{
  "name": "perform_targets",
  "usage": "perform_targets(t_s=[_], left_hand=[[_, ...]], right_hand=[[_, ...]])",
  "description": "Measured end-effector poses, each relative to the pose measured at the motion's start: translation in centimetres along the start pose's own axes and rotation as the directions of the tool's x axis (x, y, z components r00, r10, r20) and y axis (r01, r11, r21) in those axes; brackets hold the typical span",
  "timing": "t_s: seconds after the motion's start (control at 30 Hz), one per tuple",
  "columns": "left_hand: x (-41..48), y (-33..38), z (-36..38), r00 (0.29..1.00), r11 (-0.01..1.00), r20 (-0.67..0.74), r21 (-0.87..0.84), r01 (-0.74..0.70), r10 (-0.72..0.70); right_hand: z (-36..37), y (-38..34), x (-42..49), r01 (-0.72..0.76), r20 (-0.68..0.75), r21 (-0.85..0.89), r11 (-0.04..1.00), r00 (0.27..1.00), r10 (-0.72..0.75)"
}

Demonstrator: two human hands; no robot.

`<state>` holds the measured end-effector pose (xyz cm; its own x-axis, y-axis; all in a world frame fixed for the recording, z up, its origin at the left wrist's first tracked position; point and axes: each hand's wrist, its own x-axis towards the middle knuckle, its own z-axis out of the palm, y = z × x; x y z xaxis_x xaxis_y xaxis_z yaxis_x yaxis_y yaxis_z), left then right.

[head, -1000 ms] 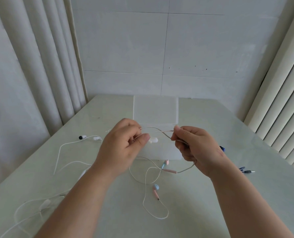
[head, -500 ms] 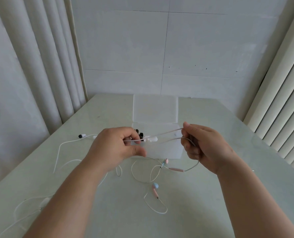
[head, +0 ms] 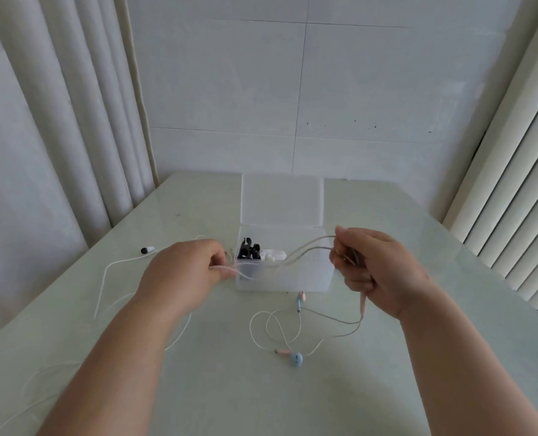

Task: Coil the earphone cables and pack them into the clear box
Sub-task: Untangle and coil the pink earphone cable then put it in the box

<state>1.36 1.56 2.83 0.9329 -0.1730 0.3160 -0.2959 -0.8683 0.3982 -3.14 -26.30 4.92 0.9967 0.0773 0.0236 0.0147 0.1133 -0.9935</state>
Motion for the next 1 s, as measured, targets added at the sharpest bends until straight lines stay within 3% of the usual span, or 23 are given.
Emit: perform_targets(t_s=[0.07,0.13,0.2,0.3,0.47,0.53,0.7,0.83,0.9,1.0], left_hand=[[-0.3,0.1,-0.1,0.993,0.997,0.119,-0.077,0.01,-0.001],[-0.4,0.6,0.1,0.983,0.995,0.165,-0.069,-0.075,0.085],[-0.4,1.4,0.3,0.975,0.974,0.041,-0.08,-0.214,0.218],[-0.6,2.7,0.2,0.952,0.9,-0.105,-0.31,-0.305,0.287],[-0.5,3.1,-0.1,1.0,0.728,0.004,-0.685,-0.007,0.014],[-0.7,2.7,-0.5,0.995,0.727,0.077,-0.686,0.003,0.069],[-1.3,2.9,-0.5,0.953,0.826,0.153,-0.547,-0.138,0.261],[-1.6,2.9,-0.7,0.878,0.817,0.308,-0.559,-0.144,0.366],[-1.6,3.3,-0.6,0.909,0.796,0.234,-0.586,-0.15,0.344],[-1.5,4.1,0.0,0.956,0.852,0.124,-0.494,-0.174,0.267]], right_hand=[[0.7,0.1,0.1,0.002,0.017,-0.02,1.0,1.0,-0.001],[1.3,0.2,0.1,0.011,0.011,-0.031,0.999,1.0,-0.011],[1.9,0.3,0.1,0.021,0.001,-0.037,0.999,1.0,-0.021],[2.7,0.2,0.0,0.02,-0.001,-0.031,0.999,1.0,-0.02],[2.9,-0.2,-0.1,0.046,-0.057,0.039,0.998,0.997,-0.044],[3.1,-0.2,-0.2,0.041,-0.091,0.039,0.998,0.995,-0.037],[3.6,-0.1,-0.1,0.063,-0.215,0.051,0.997,0.975,-0.05],[3.8,0.0,0.1,0.106,-0.341,0.079,0.991,0.937,-0.073],[3.8,0.1,0.2,0.113,-0.361,0.029,0.993,0.928,-0.095],[4.3,0.4,0.2,0.109,-0.297,-0.033,0.994,0.948,-0.114]])
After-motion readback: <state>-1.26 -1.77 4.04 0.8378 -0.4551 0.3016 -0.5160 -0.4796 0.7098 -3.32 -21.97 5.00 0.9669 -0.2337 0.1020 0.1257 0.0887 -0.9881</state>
